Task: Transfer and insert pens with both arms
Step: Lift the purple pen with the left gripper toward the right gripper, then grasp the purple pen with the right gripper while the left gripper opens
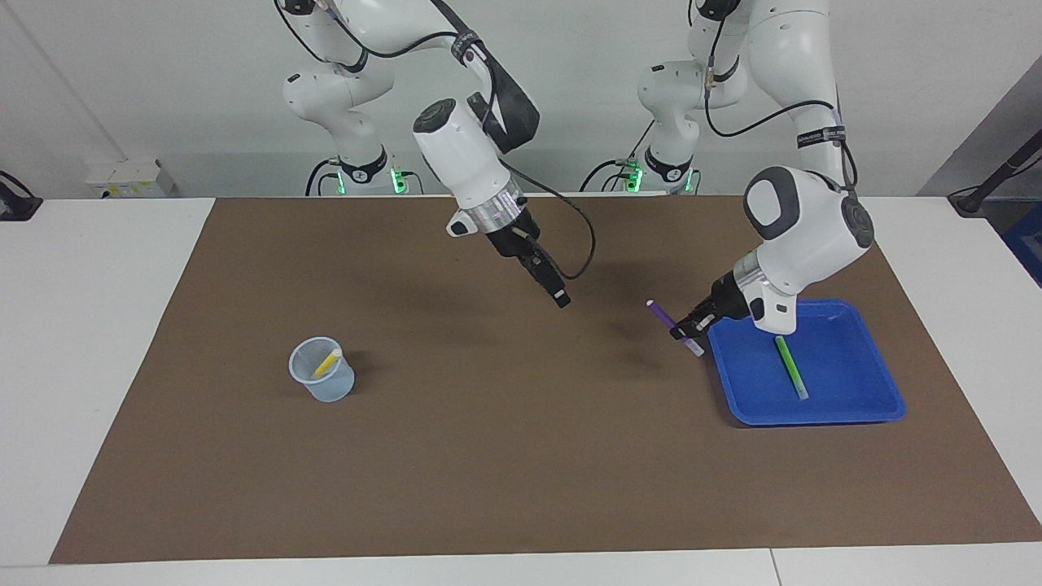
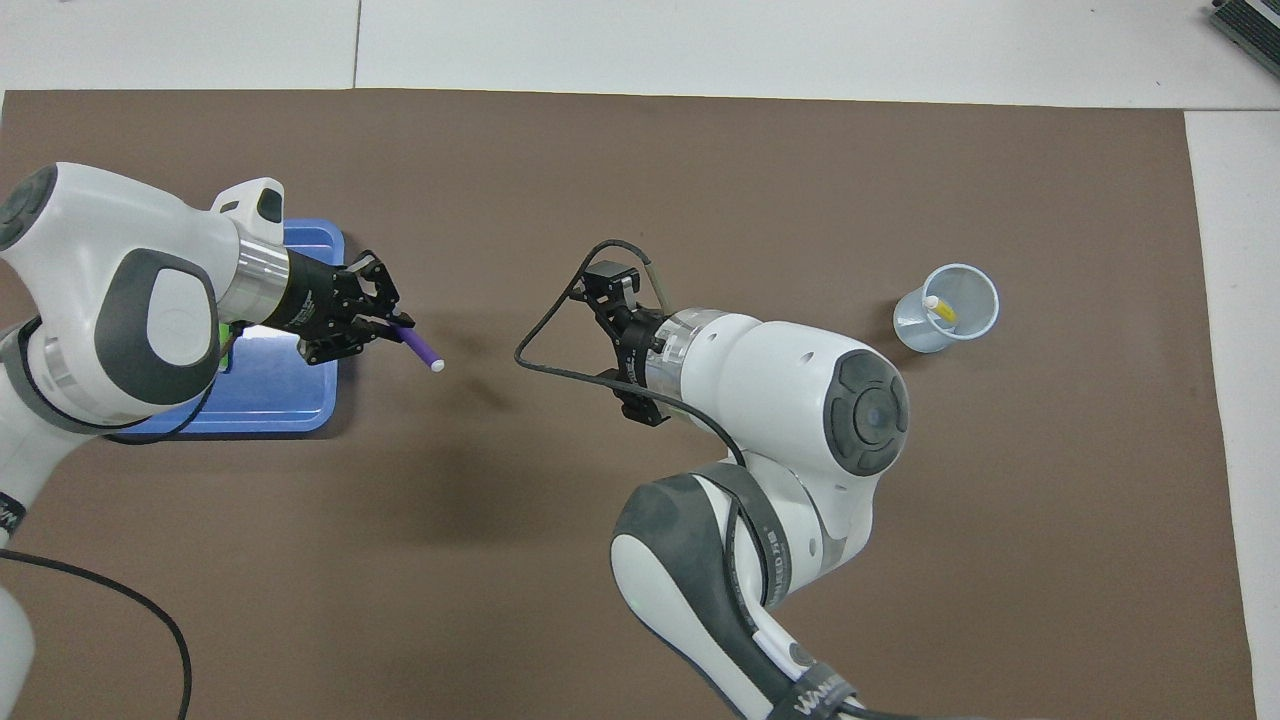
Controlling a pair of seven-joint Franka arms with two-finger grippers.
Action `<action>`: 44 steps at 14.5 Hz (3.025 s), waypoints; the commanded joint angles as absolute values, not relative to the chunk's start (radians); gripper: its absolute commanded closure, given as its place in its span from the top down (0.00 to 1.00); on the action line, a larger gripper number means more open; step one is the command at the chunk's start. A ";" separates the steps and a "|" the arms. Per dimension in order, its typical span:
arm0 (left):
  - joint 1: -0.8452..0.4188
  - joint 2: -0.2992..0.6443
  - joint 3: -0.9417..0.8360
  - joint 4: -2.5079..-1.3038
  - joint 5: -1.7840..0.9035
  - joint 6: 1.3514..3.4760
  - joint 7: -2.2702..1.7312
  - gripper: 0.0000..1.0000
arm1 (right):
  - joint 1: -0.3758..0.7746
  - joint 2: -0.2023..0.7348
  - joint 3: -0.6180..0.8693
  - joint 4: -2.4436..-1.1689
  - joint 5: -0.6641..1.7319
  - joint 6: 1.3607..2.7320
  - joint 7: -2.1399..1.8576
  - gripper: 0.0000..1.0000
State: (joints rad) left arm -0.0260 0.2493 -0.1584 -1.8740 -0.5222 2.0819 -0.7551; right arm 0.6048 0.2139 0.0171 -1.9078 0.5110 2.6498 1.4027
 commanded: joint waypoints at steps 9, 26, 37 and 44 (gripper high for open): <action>-0.195 0.255 -0.146 -1.896 -0.761 2.355 -1.149 0.00 | 0.626 0.247 0.015 -1.914 0.558 2.678 1.391 0.85; -0.247 0.236 -0.152 -1.893 -0.790 2.267 -1.137 0.00 | 0.571 0.291 0.015 -1.867 0.560 2.677 1.376 0.73; -0.252 0.232 -0.150 -1.894 -0.792 2.264 -1.138 0.00 | 0.578 0.291 0.015 -1.859 0.560 2.677 1.378 0.44; -0.253 0.232 -0.150 -1.894 -0.792 2.264 -1.138 0.00 | 0.580 0.291 0.015 -1.859 0.560 2.675 1.321 0.00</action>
